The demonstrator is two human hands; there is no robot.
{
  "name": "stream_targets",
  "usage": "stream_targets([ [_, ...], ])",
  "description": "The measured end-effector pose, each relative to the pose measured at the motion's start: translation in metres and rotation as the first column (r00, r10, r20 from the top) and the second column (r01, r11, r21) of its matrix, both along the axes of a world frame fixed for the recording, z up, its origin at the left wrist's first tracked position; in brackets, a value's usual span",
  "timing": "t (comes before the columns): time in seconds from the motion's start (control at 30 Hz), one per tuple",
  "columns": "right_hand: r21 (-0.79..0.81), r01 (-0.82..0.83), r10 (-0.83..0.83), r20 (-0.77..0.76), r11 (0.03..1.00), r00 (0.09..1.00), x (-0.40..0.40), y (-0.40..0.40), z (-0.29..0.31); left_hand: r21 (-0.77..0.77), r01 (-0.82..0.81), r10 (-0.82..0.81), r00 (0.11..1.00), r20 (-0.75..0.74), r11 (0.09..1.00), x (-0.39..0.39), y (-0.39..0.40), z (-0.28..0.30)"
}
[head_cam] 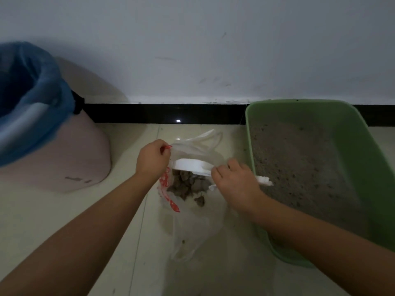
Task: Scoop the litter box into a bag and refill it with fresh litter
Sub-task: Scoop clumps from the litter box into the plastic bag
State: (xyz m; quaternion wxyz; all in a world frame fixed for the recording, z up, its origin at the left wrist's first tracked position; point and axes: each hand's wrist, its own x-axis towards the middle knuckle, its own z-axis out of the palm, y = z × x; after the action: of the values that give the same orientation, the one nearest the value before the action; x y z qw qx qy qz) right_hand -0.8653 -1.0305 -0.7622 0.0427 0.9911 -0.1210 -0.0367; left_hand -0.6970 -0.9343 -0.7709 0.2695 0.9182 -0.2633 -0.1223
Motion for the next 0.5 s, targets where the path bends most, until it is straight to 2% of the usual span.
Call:
stream_targets([
  [0.2,0.080,0.057,-0.066,0.110,0.995,0.992,-0.011,-0.012,0.006,-0.001,0.004,-0.004,1.000,0.011,1.000,0.000,0.000,0.001],
  [0.3,0.125,0.115,-0.131,0.130,0.985,0.983,-0.027,-0.027,0.008,0.013,0.049,-0.050,0.996,0.079,0.999,-0.005,-0.005,0.005],
  [0.37,0.192,0.171,-0.199,0.137,0.966,0.970,-0.046,-0.044,0.013,0.022,0.118,-0.120,0.976,0.182,0.993,-0.014,-0.010,0.008],
  [0.43,0.296,0.264,-0.316,0.143,0.918,0.938,-0.071,-0.063,0.024,-0.027,0.271,-0.244,0.900,0.361,0.962,-0.026,-0.020,0.006],
  [0.5,0.320,0.396,-0.449,0.110,0.861,0.887,-0.099,-0.083,0.039,-0.056,0.458,-0.380,0.794,0.474,0.887,-0.039,-0.035,-0.002],
])
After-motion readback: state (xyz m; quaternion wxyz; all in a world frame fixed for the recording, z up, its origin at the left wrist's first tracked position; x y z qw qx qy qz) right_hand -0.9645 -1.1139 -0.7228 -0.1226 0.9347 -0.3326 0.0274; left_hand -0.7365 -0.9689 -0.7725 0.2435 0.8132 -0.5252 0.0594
